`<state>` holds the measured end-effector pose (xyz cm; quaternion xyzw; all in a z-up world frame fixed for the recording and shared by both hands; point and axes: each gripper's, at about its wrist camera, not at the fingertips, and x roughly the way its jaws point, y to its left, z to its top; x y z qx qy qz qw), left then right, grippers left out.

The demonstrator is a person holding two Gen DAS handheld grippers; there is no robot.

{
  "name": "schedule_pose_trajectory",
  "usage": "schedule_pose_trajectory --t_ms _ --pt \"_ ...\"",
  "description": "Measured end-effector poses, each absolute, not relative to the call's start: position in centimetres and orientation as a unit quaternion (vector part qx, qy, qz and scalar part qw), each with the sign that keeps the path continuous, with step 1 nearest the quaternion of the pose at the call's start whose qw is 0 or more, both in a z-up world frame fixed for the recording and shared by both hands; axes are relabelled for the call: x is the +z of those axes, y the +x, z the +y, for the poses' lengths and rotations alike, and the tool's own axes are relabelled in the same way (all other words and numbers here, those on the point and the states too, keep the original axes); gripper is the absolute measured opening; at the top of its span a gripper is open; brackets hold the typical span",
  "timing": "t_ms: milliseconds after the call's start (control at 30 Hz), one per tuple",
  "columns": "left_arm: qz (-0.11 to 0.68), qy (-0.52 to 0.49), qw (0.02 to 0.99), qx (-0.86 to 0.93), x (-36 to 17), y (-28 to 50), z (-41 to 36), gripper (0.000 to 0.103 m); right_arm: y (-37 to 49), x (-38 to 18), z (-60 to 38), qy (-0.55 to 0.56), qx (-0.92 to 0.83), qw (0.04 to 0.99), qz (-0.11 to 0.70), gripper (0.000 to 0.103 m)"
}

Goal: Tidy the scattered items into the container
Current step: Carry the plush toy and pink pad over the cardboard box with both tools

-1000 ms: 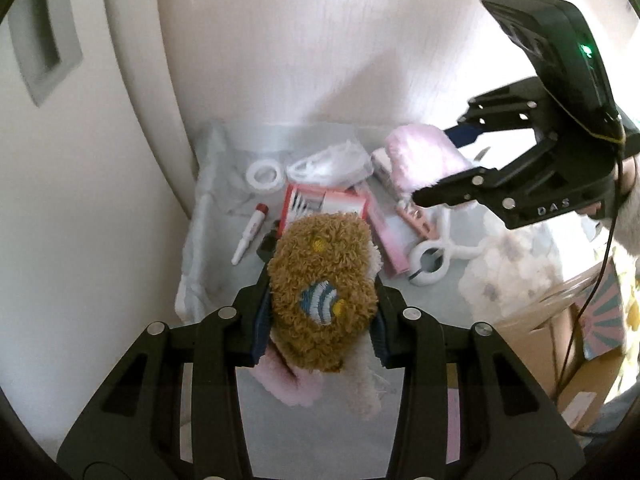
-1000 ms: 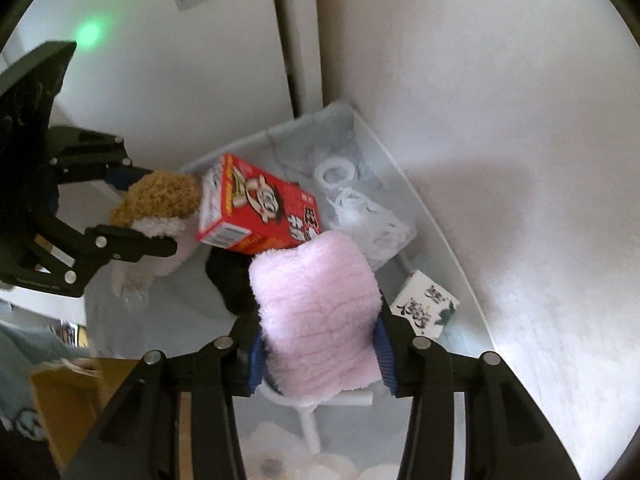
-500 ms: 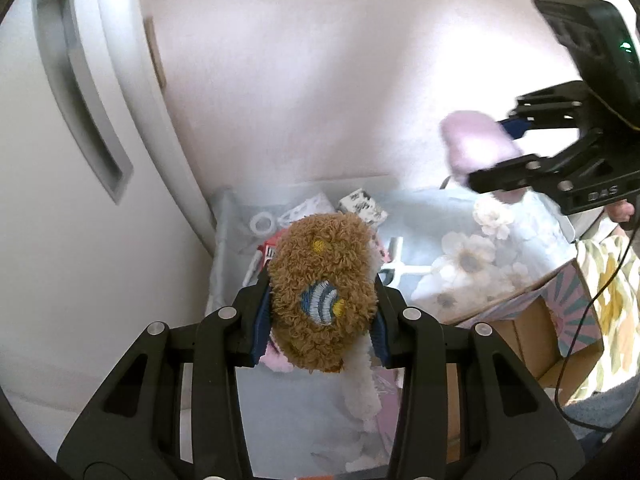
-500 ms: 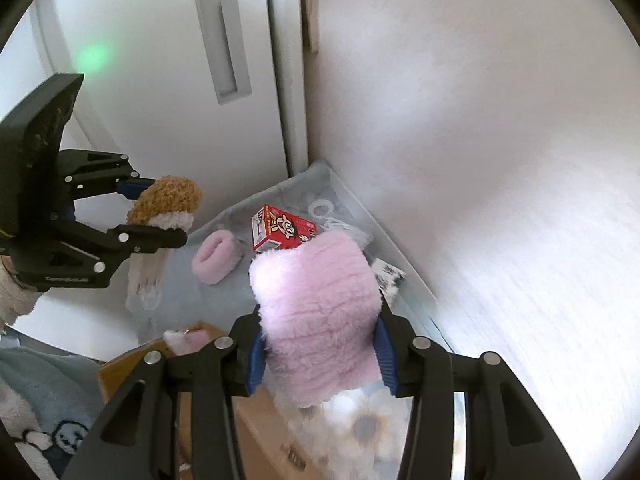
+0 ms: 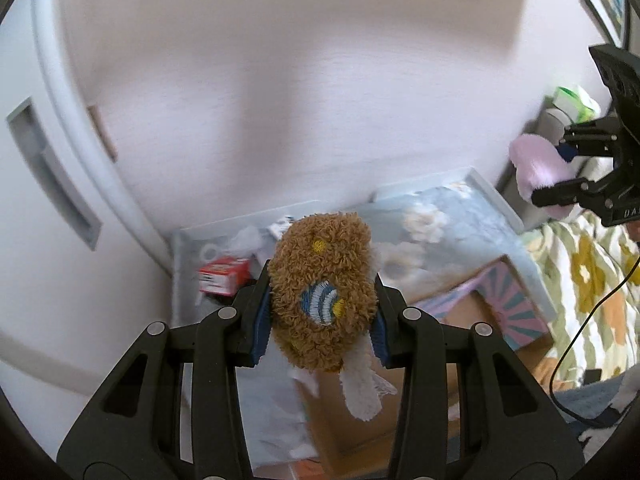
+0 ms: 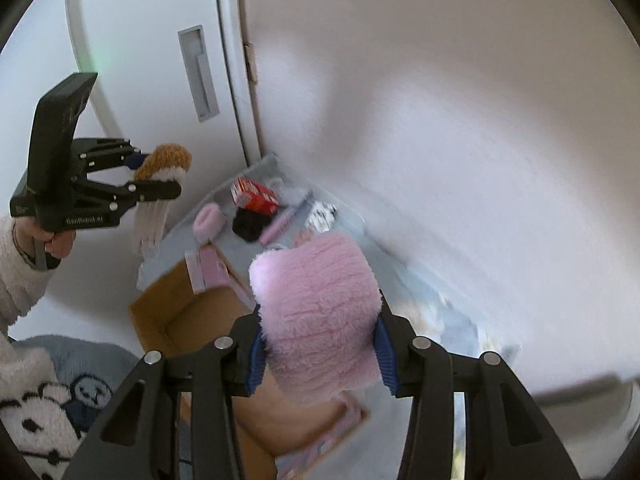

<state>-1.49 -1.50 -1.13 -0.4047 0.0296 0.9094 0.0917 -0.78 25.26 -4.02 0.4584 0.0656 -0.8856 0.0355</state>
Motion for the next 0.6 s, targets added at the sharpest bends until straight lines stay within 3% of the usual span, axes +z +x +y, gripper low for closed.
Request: schedule_pose_trajectory --t_ms 600 --pt "0.027 -0.453 0.128 0.882 -5.9 0.9 5.6 0.037 9.3 -7.5 27.5 0.497 -0.868 -0.003 -0.001 0.042"
